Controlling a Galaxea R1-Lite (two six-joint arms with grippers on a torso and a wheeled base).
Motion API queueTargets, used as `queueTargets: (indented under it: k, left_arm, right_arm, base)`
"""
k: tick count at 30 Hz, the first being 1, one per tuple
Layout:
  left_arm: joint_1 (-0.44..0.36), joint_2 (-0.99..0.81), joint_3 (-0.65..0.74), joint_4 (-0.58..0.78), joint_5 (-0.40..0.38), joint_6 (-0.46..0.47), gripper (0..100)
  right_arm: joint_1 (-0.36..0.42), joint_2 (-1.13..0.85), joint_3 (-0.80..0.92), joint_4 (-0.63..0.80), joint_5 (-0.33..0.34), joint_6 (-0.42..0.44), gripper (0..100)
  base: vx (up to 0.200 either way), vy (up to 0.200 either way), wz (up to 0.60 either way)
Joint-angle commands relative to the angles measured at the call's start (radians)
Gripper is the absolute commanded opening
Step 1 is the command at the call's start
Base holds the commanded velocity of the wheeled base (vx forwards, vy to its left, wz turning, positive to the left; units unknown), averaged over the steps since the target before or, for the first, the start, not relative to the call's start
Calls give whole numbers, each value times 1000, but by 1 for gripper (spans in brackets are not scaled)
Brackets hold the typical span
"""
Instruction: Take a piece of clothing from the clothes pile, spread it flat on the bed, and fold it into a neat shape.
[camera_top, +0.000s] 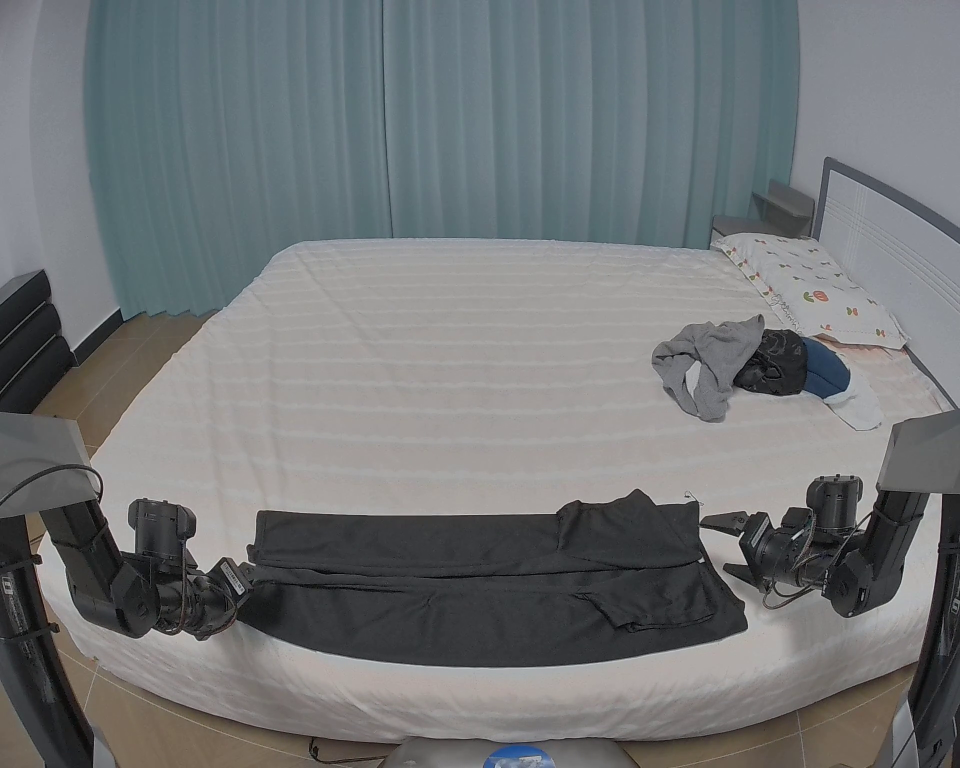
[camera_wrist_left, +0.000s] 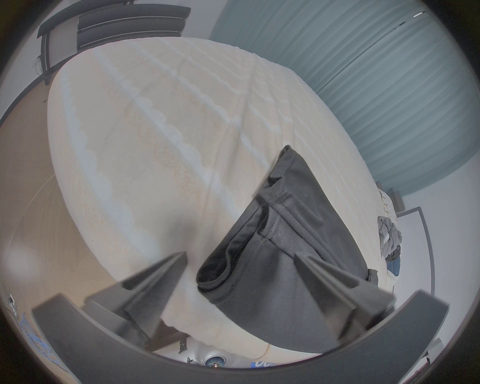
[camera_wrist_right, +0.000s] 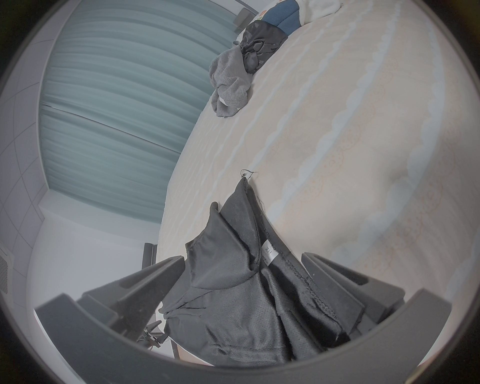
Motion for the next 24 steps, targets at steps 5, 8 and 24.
queueTargets:
  k: [5,8,24]
  left_arm:
    - [5,2,32,9,39,-1,0]
    - [8,-1,41,6,65,2,0]
    - [22,-13,91,3,108,105,0]
  right_arm:
    - [0,1,0,1,0,0,100]
    - [0,1,2,1,0,0,100]
    - [0,3,2,1,0,0,100]
  base:
    - [0,0,0]
    - [0,0,0]
    - [0,0,0]
